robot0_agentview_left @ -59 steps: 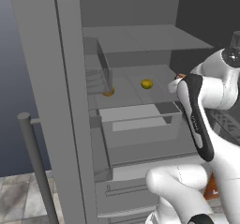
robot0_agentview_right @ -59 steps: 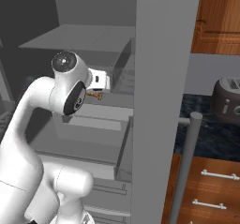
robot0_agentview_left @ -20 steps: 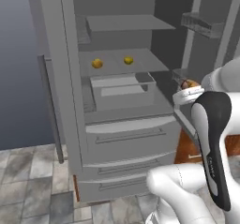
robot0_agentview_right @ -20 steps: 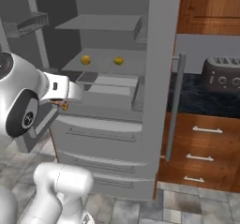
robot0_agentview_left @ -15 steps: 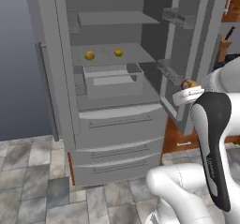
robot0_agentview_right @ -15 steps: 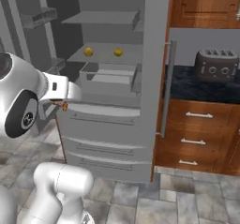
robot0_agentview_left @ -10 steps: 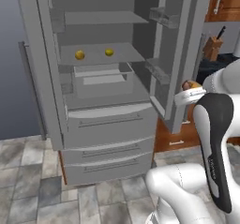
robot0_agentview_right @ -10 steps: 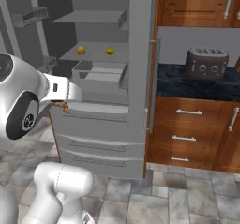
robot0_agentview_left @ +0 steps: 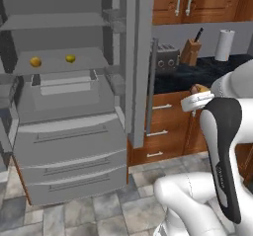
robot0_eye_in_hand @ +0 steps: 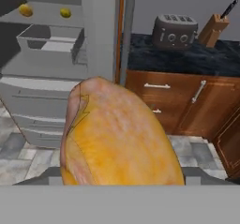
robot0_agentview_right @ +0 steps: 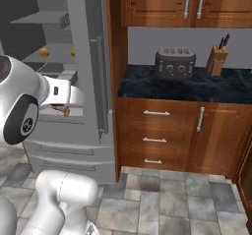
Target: Open the fridge, remove the orange, squash, and chicken drumstick, and place them on any counter.
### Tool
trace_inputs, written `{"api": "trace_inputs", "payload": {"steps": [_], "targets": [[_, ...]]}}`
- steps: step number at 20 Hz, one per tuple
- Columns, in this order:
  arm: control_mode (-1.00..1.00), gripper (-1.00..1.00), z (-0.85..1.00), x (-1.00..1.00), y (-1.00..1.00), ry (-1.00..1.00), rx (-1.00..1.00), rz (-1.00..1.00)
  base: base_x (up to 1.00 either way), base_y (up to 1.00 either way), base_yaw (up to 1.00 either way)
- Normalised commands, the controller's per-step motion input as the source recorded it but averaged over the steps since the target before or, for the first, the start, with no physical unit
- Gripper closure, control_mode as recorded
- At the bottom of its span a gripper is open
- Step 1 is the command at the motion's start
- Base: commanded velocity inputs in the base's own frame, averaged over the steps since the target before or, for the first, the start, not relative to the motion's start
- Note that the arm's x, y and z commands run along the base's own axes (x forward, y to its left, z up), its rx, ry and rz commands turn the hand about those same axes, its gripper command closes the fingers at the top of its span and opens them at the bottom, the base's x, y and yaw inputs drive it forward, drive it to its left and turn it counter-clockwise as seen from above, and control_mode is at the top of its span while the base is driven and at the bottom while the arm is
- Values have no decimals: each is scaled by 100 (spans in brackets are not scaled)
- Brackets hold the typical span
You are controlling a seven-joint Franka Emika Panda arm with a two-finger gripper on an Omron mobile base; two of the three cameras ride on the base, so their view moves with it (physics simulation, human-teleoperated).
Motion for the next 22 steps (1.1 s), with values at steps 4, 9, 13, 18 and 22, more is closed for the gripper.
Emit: {"api": "trace_inputs", "payload": {"steps": [4, 9, 13, 18, 22], "targets": [[100, 100, 0, 0, 0, 0, 0, 0, 10, -100, -11], [100, 100, 0, 0, 0, 0, 0, 0, 18, -98, -13], [100, 100, 0, 0, 0, 0, 0, 0, 33, -70, -9], [100, 100, 0, 0, 0, 0, 0, 0, 22, -22, -6], [100, 100, 0, 0, 0, 0, 0, 0, -13, -29, -67]]}}
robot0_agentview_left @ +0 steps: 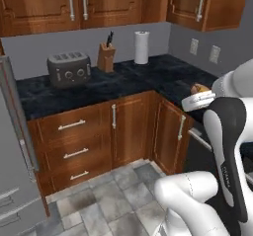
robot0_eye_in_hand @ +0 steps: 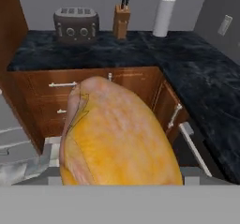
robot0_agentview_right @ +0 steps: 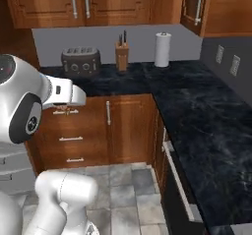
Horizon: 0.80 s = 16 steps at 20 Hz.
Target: Open the fridge, remove the orange, squash, and chicken drumstick, and place them on any counter.
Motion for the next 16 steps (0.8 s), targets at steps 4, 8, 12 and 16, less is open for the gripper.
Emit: {"api": "trace_inputs", "payload": {"steps": [4, 8, 12, 16], "targets": [[100, 100, 0, 0, 0, 0, 0, 0, -7, 0, -98], [100, 100, 0, 0, 0, 0, 0, 0, -2, 4, -95], [100, 100, 0, 0, 0, 0, 0, 0, 0, 18, -87], [100, 100, 0, 0, 0, 0, 0, 0, 17, 20, -78]]}}
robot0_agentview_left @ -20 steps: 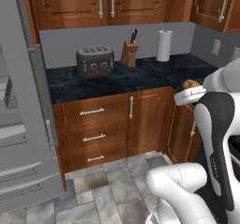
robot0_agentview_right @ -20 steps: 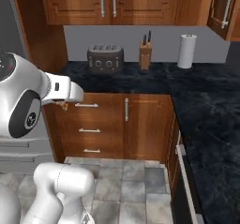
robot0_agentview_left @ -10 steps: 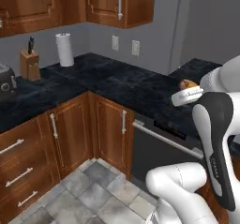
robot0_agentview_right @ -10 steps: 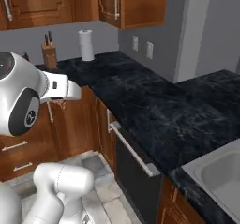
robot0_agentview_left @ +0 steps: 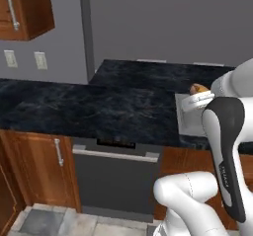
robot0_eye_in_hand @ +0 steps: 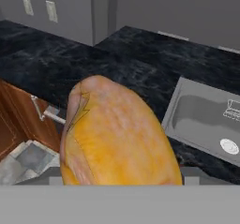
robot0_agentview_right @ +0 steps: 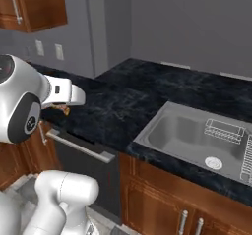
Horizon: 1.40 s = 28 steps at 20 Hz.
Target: Open the fridge, remove the orange, squash, and chicken drumstick, and place them on any counter.
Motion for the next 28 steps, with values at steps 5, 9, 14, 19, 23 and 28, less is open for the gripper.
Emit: {"api": "trace_inputs", "payload": {"steps": [5, 9, 14, 19, 23, 28], "targets": [[100, 100, 0, 0, 0, 0, 0, 0, 41, 26, -64], [100, 100, 0, 0, 0, 0, 0, 0, 51, 45, -35], [100, 100, 0, 0, 0, 0, 0, 0, 43, 41, -13], [100, 100, 0, 0, 0, 0, 0, 0, 40, 28, -5], [-100, 100, -4, 1, 0, 2, -1, 0, 19, 12, -1], [-100, 100, -48, 37, 14, 24, -3, 0, 0, 0, 0]]}}
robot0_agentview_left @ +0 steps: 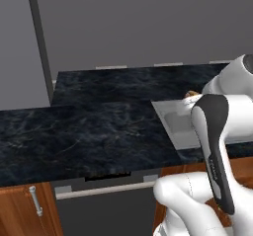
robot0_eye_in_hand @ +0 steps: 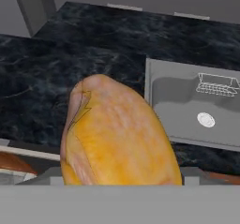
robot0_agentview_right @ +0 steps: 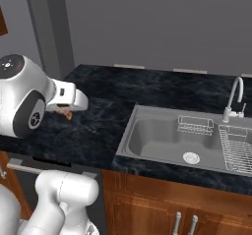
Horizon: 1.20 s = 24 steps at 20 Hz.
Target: Open the fridge, remove the orange, squash, and chicken drumstick, and place them on any counter.
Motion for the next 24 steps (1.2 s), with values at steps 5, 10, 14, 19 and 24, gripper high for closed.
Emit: {"api": "trace_inputs", "payload": {"steps": [5, 10, 14, 19, 24], "targets": [[-100, 100, -82, 95, 32, 43, -4, 3, 0, 0, 0], [-100, 100, -100, 100, 4, 32, 0, 23, 0, 0, 0], [-100, 100, -95, 100, 0, 11, 0, 17, 0, 0, 0], [-100, 100, -69, 92, 0, 0, 0, 8, 0, 0, 0], [-100, 100, -70, 76, 0, 4, 0, 5, 0, 0, 0]]}}
